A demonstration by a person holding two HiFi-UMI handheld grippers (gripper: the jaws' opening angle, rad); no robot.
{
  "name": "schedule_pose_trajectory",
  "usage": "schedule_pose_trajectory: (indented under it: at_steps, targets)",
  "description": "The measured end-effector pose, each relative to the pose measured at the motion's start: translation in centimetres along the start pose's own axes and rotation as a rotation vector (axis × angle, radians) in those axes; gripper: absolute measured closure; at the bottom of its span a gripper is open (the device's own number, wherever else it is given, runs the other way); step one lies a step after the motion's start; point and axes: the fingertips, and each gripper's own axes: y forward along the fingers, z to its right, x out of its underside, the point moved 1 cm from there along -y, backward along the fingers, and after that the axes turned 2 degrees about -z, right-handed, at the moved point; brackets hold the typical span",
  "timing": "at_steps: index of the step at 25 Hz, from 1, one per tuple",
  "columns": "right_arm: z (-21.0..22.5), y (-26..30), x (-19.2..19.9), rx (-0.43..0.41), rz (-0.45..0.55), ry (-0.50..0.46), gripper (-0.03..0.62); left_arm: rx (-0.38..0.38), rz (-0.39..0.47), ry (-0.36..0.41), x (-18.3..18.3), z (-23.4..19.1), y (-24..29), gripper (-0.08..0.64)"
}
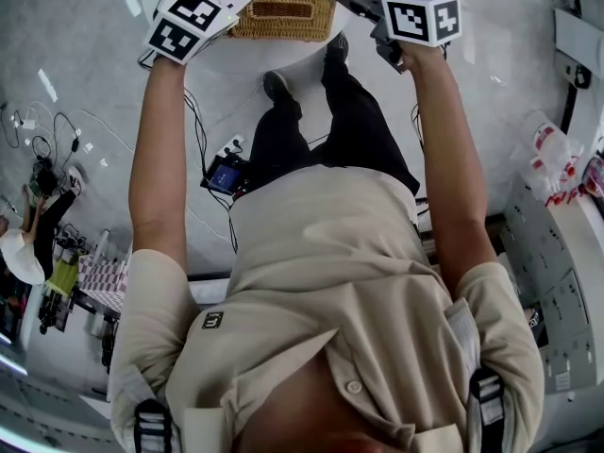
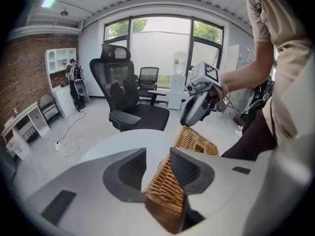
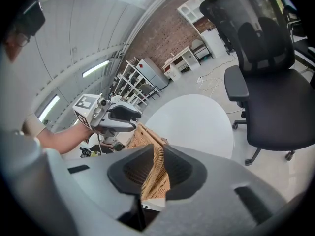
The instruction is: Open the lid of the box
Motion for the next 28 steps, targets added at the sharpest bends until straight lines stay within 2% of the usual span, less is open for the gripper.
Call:
schedule_pose_trajectory:
  at_steps: [4,11,16,19,28]
  targets:
    - [-0.5,-0.5,0.2,-0.009,0.012,-0.010,0.538,0.033,-0.031,0.063,0.3,1.0,0.2,0.434]
    - [-1.6,-1.7,-0.2,-0.010,0.026,-0.040,0.538,0.125,-0.133,0.212,0.7,2.6,0.4,0.434]
    - [-2.0,-2.0,-0.1,-0.005,0.030,-0.048,0.538,0.168,-0.156,0.252,0.6,3.2,0.2,0.439]
    - [-2.2,-2.0,-0.1,0.000,0.036,-0.051,0.538,0.189,-0.169,0.278,0.6,3.8,0.1,0.471]
    - [-2.7,-2.9,-0.1,0.014,0.046,-0.071,0.541,0.180,-0.165,0.316,-0.3,4.5,-0.4,0.500]
